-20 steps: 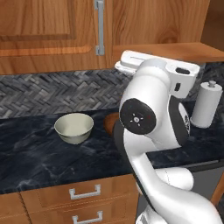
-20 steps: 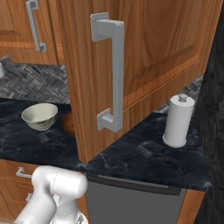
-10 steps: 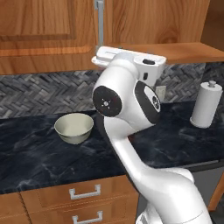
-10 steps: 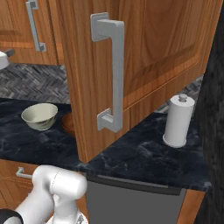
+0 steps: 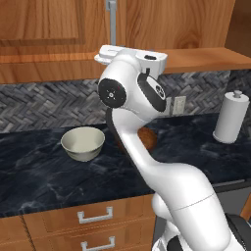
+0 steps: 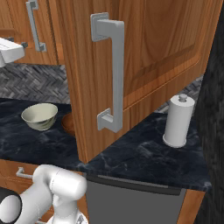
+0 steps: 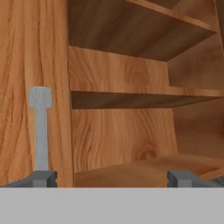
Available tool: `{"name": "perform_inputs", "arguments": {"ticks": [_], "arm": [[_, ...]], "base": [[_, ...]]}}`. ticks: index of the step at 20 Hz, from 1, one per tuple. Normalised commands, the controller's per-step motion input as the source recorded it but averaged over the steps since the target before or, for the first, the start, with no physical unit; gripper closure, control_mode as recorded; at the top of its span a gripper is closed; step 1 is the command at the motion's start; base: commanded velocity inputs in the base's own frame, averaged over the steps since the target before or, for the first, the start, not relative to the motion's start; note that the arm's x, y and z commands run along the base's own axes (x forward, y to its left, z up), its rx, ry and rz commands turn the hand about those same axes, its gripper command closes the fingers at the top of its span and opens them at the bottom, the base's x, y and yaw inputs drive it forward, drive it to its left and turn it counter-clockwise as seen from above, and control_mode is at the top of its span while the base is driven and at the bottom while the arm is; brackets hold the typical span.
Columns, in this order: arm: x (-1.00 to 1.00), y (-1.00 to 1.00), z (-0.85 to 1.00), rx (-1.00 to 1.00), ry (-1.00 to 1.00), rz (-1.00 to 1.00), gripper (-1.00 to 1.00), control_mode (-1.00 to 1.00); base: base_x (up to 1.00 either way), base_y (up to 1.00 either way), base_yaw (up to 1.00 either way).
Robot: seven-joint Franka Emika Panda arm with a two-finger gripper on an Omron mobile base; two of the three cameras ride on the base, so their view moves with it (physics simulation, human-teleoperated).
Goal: Open the cabinet. Pick the bowls from the counter and place them in the cabinet. Then close the cabinet.
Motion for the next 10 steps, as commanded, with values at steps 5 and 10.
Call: {"name": "perform_inputs", "arguments": {"ticks": [5,10], "arm": [[0.77,0.13,-0.04,-0.01,0.0,0.03,-1.0,-1.0],[0.76,0.32,-0.03,-0.05,0.0,0.0,-1.0,-1.0]], "base": [[0.0,0.0,0.0],[0.0,0.0,0.0]]}}
